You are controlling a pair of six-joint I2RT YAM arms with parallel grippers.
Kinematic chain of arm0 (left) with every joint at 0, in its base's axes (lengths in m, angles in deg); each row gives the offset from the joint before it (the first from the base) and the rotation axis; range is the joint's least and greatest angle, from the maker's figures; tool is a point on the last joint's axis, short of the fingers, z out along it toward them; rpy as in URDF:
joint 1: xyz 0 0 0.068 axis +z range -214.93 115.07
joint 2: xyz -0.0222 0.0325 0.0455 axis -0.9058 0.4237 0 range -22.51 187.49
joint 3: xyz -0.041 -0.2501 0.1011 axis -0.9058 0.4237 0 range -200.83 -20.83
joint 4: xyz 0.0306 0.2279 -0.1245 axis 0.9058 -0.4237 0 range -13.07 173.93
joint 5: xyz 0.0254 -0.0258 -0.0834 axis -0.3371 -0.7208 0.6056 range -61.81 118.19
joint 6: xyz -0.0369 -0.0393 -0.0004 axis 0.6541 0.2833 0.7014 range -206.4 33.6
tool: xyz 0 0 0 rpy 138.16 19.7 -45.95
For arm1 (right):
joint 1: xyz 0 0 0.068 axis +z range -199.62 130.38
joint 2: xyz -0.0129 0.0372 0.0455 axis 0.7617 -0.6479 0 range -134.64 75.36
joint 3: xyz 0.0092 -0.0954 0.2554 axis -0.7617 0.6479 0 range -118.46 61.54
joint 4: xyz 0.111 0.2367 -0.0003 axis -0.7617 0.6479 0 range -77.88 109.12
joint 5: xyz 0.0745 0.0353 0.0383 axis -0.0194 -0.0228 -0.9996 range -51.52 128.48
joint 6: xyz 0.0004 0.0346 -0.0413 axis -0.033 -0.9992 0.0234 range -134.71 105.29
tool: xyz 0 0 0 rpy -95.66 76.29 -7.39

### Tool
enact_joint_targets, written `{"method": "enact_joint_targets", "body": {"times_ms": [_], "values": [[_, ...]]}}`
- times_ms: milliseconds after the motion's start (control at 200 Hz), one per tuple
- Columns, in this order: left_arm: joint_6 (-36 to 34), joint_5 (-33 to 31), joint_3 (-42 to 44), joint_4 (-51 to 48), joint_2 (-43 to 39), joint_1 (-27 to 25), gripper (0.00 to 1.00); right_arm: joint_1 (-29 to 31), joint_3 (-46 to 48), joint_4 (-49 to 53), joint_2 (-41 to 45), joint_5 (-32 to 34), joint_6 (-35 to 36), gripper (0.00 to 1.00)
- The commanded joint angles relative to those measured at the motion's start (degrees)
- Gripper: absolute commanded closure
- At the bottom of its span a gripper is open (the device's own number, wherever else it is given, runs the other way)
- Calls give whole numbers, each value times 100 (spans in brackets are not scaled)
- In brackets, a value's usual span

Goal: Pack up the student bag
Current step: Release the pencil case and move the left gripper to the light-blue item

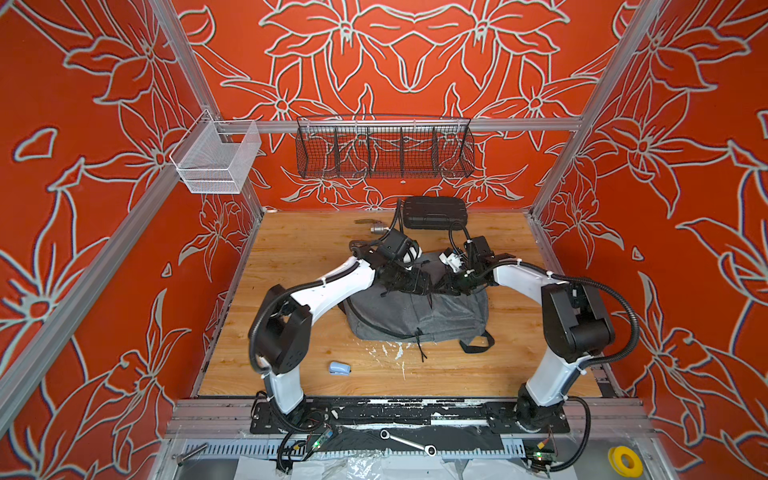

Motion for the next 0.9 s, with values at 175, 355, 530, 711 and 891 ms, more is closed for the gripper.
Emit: {"method": "enact_joint_targets", "body": {"times_ms": [175,355,530,711,891], "values": [[2255,-1942,562,-3232,-871,494,6,23,-6,-19,498,817,-276,100],[4023,-1756,1630,-3371,-1710,629,1,77,-131,84,551,706,-169,100],[5384,-1664,2389,-3454,-2369,652,3,130,-92,62,534,603,-68,100],[6488,-1289,3061,-3069,-2787,654,5,145,-105,-76,461,474,-67,100],[7143,-971,3545,-2792,-2739,519,9,160,-142,-135,422,393,-73,100]]}}
